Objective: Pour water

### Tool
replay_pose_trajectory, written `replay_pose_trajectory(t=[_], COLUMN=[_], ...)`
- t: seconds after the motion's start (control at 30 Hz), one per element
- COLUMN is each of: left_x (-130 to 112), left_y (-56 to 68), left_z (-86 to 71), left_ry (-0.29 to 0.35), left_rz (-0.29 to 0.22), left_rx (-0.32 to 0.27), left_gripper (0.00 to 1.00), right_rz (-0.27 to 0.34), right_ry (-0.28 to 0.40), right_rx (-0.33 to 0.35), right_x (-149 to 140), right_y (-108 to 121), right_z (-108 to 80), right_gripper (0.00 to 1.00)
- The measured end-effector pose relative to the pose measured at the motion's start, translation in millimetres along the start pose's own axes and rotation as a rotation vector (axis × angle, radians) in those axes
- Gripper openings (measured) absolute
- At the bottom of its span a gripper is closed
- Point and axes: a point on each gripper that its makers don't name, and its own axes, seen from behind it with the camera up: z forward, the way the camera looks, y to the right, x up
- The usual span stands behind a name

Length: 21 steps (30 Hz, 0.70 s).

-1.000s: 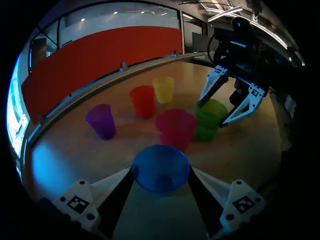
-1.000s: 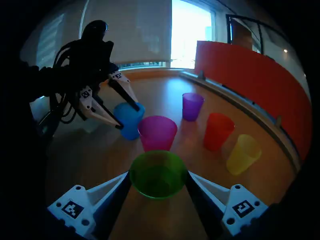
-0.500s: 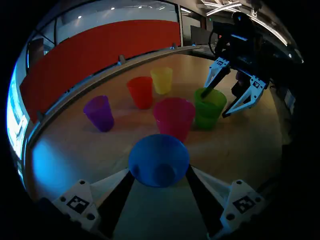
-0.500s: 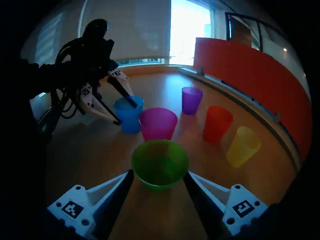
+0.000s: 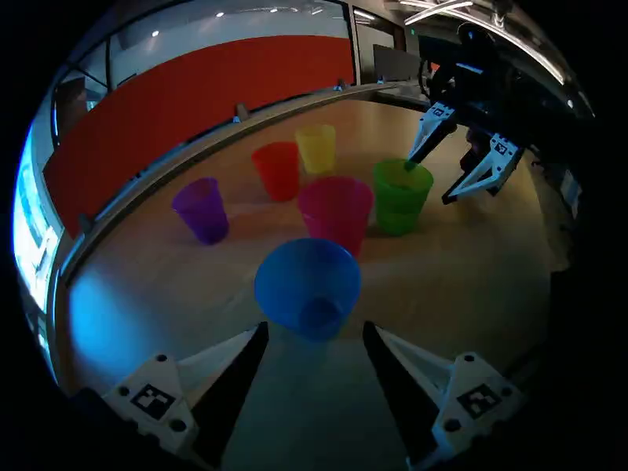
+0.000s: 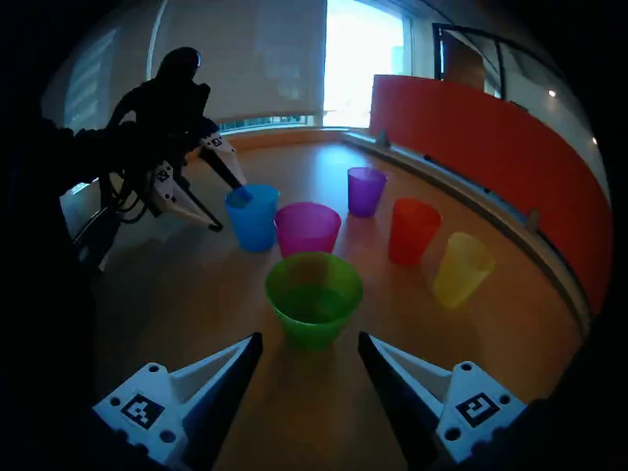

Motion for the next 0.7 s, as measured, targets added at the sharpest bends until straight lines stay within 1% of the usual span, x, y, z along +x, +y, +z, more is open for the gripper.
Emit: replay_pose_trajectory(t=[0.27, 0.47, 0.6, 0.7], left_x=[-9, -13, -12, -12], left_y=[2.9, 4.8, 1.4, -4.2], left_z=[-19.1, -33.3, -43.0, -49.1], left_ry=[0.009, 0.025, 0.039, 0.051], left_rz=[-0.035, -0.041, -0.056, -0.085], left_rx=[0.04, 0.071, 0.1, 0.133], left_gripper=[0.89, 0.89, 0.89, 0.89], right_rz=[0.02, 0.028, 0.039, 0.055], right_ry=[0.023, 0.032, 0.045, 0.053], right_rx=[-0.042, -0.076, -0.105, -0.129], right_x=[-3, -5, -4, -5], right_y=[-1, -3, -3, 0], right_z=[-19.3, -34.4, -43.0, -49.0], right_gripper=[0.95, 0.95, 0.95, 0.95])
